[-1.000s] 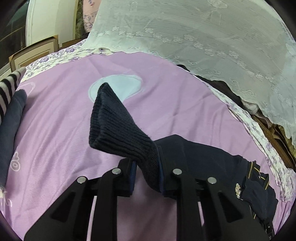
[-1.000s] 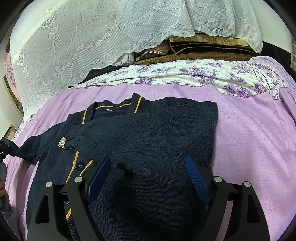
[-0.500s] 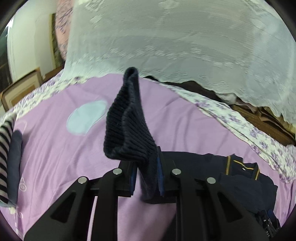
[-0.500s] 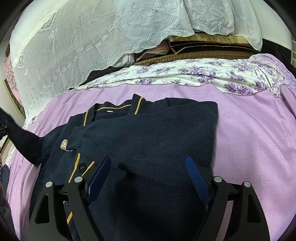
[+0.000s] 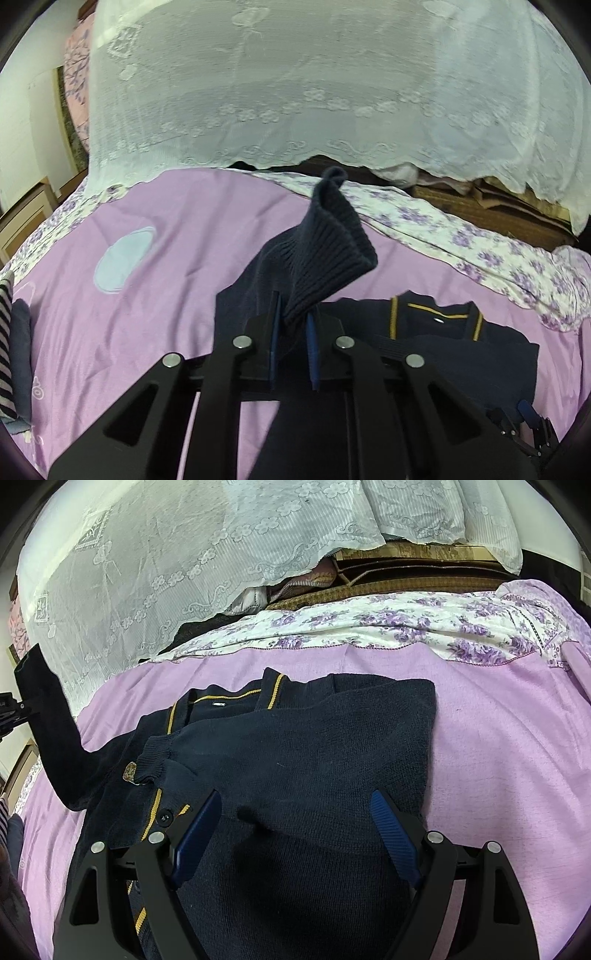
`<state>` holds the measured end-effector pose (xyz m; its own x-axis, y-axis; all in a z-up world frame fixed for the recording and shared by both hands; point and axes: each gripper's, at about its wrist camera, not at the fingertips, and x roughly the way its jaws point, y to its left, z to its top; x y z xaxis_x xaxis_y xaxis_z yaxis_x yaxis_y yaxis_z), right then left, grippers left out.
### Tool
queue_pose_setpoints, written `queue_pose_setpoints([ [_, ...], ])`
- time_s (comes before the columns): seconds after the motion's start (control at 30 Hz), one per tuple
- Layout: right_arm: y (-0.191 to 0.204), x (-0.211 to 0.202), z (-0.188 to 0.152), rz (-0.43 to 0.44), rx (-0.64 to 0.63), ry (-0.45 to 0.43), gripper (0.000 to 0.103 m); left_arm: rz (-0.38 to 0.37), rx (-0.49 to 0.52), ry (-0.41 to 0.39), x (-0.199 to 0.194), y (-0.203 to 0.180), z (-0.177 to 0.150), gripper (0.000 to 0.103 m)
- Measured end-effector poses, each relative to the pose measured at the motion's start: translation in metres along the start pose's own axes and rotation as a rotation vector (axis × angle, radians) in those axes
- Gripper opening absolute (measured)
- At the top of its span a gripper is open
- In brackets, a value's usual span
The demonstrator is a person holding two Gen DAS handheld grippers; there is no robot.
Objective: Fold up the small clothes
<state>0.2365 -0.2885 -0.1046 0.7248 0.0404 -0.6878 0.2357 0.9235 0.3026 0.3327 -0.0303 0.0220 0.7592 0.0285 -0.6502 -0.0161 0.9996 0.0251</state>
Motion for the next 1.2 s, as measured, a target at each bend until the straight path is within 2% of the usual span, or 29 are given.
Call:
queue_pose_setpoints([
  [0.3, -0.004, 0.001, 0.002, 0.019, 0.017, 0.004, 0.084, -0.030, 0.056, 0.027, 0.009, -0.035, -0.014, 0.009],
  [0.53, -0.012, 0.000, 0.005, 0.066, 0.076, 0.006, 0.084, -0.076, 0.126, 0.047, 0.014, -0.067, -0.031, 0.009],
  [0.7, -0.012, 0.000, 0.005, 0.072, 0.083, 0.004, 0.084, -0.087, 0.159, 0.093, 0.030, -0.086, -0.047, 0.009],
  [1.0, -0.036, -0.001, 0.011, 0.217, 0.246, 0.010, 0.084, -0.120, 0.206, 0.163, 0.050, -0.100, -0.071, 0.010],
  [1.2, -0.036, 0.000, 0.011, 0.243, 0.262, 0.018, 0.084, -0.130, 0.207, 0.215, 0.065, -0.102, -0.080, 0.012],
])
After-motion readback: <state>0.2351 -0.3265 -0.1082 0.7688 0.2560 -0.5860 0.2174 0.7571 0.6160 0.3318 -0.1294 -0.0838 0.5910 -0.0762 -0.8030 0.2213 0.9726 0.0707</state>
